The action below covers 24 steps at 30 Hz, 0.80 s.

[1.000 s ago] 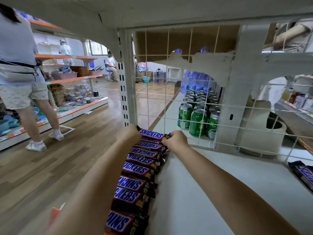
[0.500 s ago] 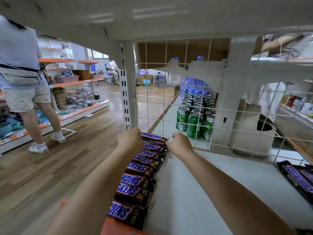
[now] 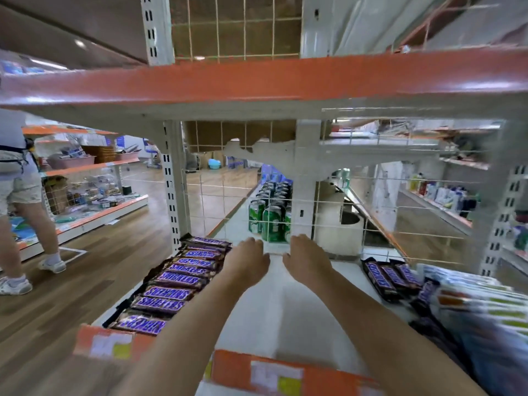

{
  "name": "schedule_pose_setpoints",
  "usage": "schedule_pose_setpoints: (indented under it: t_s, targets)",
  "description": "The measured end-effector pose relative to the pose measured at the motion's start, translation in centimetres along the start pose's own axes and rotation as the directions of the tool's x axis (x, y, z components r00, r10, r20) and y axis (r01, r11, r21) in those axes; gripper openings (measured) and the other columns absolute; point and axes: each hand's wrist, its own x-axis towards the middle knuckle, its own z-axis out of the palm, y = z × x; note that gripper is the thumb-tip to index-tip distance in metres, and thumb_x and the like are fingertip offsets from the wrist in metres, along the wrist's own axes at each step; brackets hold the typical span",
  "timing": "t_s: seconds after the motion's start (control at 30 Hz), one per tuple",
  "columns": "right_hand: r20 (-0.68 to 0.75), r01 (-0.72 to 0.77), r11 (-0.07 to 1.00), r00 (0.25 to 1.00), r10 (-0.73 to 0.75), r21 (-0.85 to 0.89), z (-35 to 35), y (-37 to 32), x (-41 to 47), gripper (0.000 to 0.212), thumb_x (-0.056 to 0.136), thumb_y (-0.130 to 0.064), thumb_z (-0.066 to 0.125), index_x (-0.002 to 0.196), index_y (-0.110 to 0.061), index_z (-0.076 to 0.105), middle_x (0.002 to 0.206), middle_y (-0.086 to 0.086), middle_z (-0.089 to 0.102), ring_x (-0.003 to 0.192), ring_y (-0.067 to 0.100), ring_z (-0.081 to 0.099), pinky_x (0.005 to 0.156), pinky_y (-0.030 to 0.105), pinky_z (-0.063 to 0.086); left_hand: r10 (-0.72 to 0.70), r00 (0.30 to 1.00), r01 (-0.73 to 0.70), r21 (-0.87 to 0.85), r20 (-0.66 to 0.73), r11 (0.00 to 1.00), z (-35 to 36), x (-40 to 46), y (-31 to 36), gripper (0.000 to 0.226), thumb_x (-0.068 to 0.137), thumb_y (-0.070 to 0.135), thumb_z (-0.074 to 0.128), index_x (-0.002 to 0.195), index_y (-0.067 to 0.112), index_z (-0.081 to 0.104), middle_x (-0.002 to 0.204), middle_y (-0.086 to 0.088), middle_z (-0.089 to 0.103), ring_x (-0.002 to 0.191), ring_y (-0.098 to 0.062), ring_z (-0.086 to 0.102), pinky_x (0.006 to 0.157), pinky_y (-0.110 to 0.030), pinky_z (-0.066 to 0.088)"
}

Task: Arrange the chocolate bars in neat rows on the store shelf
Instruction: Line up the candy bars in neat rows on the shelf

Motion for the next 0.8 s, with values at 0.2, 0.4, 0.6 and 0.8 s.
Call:
schedule_pose_setpoints:
  t_s: [0.2,0.4,0.6,0.8]
  targets:
    - [-0.056,-0.048,0.999,0.997,0.047,-0.026,-2.9,5.2,-4.4,0.023,0.094,-0.020,0.044,0.110,-0.006,0.054,0.112,0.010,0.054,0.103,0.026,0.057,0.078,0.030,0.044,0.082,0.997,-0.082,-0.007,-0.007,0.997,0.4,-2.0,6.1,0.039,0.098,0.032,0.037,0.123,0.006,0.048,0.126,-0.011,0.052,0.119,-0.026,0.048,0.094,-0.036,0.042]
    - [-0.061,-0.101,0.994,0.993,0.098,-0.051,-4.8,9.3,-7.9,0.026,0.096,-0.023,0.042,0.110,-0.003,0.050,0.115,0.010,0.051,0.106,0.026,0.054,0.075,0.027,0.037,0.119,0.993,-0.118,-0.038,0.021,0.992,0.8,-3.6,10.2,0.037,0.099,0.032,0.034,0.120,0.005,0.048,0.123,-0.011,0.050,0.117,-0.025,0.047,0.090,-0.035,0.041]
    - [-0.043,-0.182,0.983,0.983,0.181,-0.026,-5.1,11.9,-9.6,0.029,0.092,-0.021,0.046,0.114,-0.002,0.050,0.117,0.012,0.053,0.107,0.027,0.054,0.074,0.028,0.035,0.130,0.989,-0.127,-0.047,0.074,0.991,2.0,-4.5,12.5,0.040,0.099,0.033,0.034,0.125,0.005,0.047,0.126,-0.012,0.049,0.118,-0.027,0.046,0.093,-0.036,0.041]
    - [-0.015,-0.216,0.976,0.976,0.216,-0.003,-5.0,13.6,-10.2,0.029,0.092,-0.018,0.045,0.116,-0.004,0.052,0.123,0.009,0.051,0.112,0.026,0.051,0.079,0.030,0.038,0.125,0.985,-0.121,-0.041,0.118,0.992,2.8,-4.9,13.9,0.039,0.099,0.033,0.033,0.123,0.005,0.047,0.126,-0.012,0.049,0.118,-0.027,0.046,0.093,-0.037,0.040]
